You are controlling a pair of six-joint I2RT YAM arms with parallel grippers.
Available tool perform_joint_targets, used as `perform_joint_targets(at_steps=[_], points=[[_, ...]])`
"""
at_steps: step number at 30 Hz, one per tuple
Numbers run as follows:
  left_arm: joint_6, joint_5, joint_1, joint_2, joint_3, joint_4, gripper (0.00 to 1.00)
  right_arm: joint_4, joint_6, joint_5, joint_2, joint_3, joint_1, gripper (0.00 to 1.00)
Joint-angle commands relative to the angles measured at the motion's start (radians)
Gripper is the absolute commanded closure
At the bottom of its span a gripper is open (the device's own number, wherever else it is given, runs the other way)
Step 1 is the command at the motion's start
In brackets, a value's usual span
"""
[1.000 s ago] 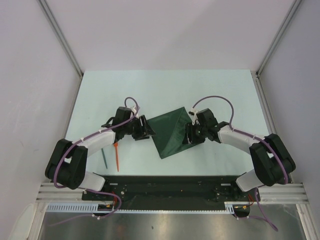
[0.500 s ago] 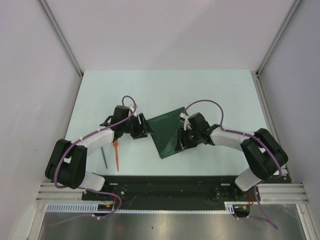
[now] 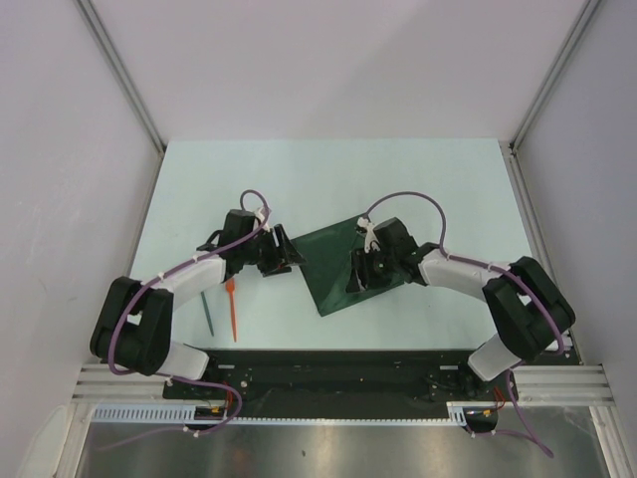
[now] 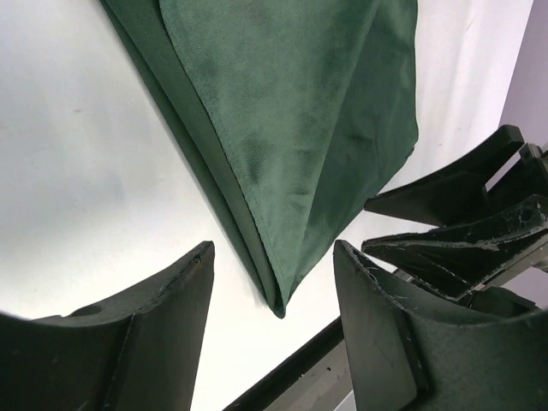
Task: Fold the napkin into a case and place the utensils inside
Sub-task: Turn over the upper triangle folded napkin at the center of the board.
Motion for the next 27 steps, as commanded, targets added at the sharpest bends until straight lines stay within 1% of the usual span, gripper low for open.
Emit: perform_joint_targets(at_steps=[1,6,13,19,23,26,27], points=[[0.023,-0.003,0.01,-0.014,0.03,-0.009,0.37,0.036,-0.018,0.006,0.054,0.042,0.006,0.48],[0.031,-0.003,0.02,-0.015,0.027,-0.013,0.37,0.044,-0.009,-0.013,0.062,-0.007,0.032,0.49],[0.034,-0.002,0.033,0.0,0.026,-0.003,0.37,0.007,0.003,0.009,-0.042,-0.07,0.054,0.49],[0.024,0.014,0.036,0.02,0.029,0.009,0.37,-0.014,-0.005,0.021,-0.044,-0.019,0.045,0.49],[0.029,0.012,0.036,0.052,0.044,0.006,0.36,-0.022,0.003,0.03,-0.057,0.013,-0.004,0.49],[0.021,-0.032,0.036,0.093,0.055,0.003,0.34,-0.042,-0.03,0.082,-0.088,0.031,-0.034,0.47],[0.015,-0.04,0.036,0.116,0.059,0.004,0.34,-0.066,-0.047,0.154,-0.111,0.049,-0.029,0.45]])
